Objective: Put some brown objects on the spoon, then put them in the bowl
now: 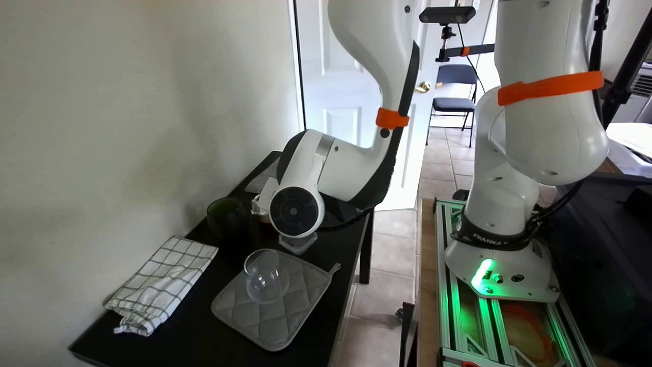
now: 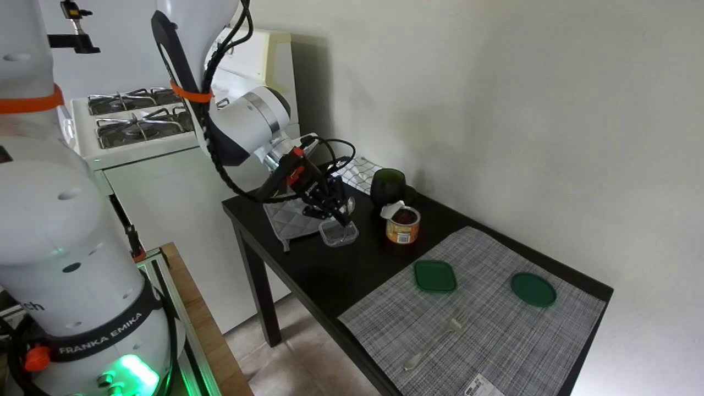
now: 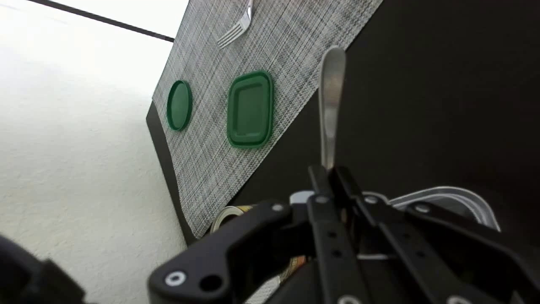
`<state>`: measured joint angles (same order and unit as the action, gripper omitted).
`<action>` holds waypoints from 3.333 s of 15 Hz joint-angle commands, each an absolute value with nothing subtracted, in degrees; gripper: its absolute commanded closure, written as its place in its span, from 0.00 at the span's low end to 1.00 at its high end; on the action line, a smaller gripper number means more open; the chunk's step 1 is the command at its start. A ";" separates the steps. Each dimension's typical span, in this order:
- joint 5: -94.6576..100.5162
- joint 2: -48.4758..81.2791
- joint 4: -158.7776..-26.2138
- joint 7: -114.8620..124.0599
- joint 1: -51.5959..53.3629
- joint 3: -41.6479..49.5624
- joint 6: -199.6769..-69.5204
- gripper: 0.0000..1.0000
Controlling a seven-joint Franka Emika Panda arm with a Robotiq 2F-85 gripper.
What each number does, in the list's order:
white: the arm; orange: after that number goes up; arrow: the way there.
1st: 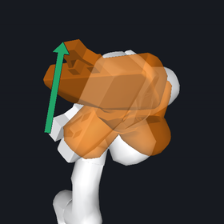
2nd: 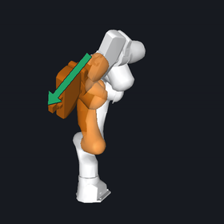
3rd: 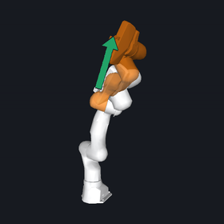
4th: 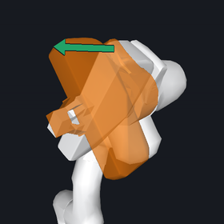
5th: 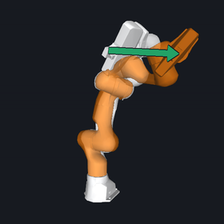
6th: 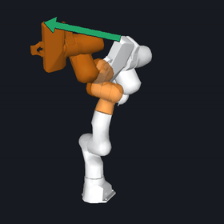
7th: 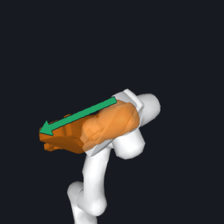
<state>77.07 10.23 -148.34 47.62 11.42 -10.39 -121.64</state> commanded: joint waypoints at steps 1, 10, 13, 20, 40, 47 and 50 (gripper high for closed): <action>78.45 10.33 -149.57 53.19 11.93 -11.11 -120.06 0.98; 69.13 8.59 -147.92 47.86 9.01 -10.35 -126.30 0.98; 63.27 7.99 -147.00 43.70 7.71 -9.51 -129.72 0.98; 52.62 6.59 -145.47 35.30 5.26 -6.62 -133.69 0.98; 1.68 11.12 -140.14 -7.33 -5.46 2.19 -134.80 0.98; -5.98 13.04 -139.59 -13.03 -7.23 1.94 -134.30 0.98; -8.00 13.71 -139.11 -14.91 -7.77 1.84 -134.18 0.98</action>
